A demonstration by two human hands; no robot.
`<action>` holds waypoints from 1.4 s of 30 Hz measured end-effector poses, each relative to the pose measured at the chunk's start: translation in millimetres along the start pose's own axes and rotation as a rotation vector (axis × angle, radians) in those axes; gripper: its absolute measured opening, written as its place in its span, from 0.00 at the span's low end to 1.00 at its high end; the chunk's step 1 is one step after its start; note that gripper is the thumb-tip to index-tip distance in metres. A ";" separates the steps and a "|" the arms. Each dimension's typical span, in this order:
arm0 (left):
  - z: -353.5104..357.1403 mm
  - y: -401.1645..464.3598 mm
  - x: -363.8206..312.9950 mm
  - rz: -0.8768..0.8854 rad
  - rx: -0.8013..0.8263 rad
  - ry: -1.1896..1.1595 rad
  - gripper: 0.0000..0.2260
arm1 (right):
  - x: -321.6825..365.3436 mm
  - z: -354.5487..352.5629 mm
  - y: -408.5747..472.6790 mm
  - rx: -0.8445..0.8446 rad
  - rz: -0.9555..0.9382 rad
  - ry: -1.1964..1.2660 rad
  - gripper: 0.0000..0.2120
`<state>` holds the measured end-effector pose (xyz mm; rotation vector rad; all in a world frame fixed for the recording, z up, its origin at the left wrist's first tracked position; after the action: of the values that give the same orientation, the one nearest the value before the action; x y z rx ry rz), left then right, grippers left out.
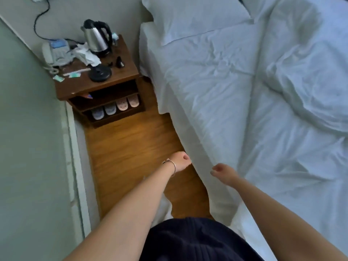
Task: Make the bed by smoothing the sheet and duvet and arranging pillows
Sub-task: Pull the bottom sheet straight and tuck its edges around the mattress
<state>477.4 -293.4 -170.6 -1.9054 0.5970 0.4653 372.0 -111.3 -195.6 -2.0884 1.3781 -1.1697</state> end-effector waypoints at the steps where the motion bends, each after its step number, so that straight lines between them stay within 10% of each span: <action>1: -14.1 20.0 -20.7 0.038 0.015 0.066 0.06 | 2.5 -15.3 10.0 -0.036 0.042 0.042 0.19; 10: -43.7 141.0 -223.4 0.328 0.183 0.656 0.10 | -24.2 -159.2 44.7 -0.364 0.364 0.396 0.18; 19: 84.9 245.0 -452.4 0.604 0.255 0.901 0.15 | -145.6 -308.6 97.5 -0.755 0.653 0.633 0.28; 30: 188.1 379.1 -586.9 0.923 0.102 1.457 0.36 | -202.1 -396.7 215.2 -0.711 0.636 0.382 0.38; 34: 199.9 384.1 -599.9 1.169 0.167 1.371 0.16 | -204.4 -396.3 230.2 -0.632 0.656 0.355 0.38; 42: 100.3 382.5 -653.3 1.141 0.235 0.975 0.10 | -151.0 -452.0 210.5 -0.741 0.747 -0.017 0.44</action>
<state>-279.0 -203.3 -117.7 -1.3010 2.2897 0.0859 -137.2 -14.5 -142.3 -1.6336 2.5354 -0.3434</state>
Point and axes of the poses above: each hand's wrist, its own y-axis towards the middle knuckle, its own z-axis out of the palm, x = y × z, the point moved 7 cm from there along y, towards the middle knuckle, and after that the axes turned 4 degrees about -z, right-handed, at the moved point
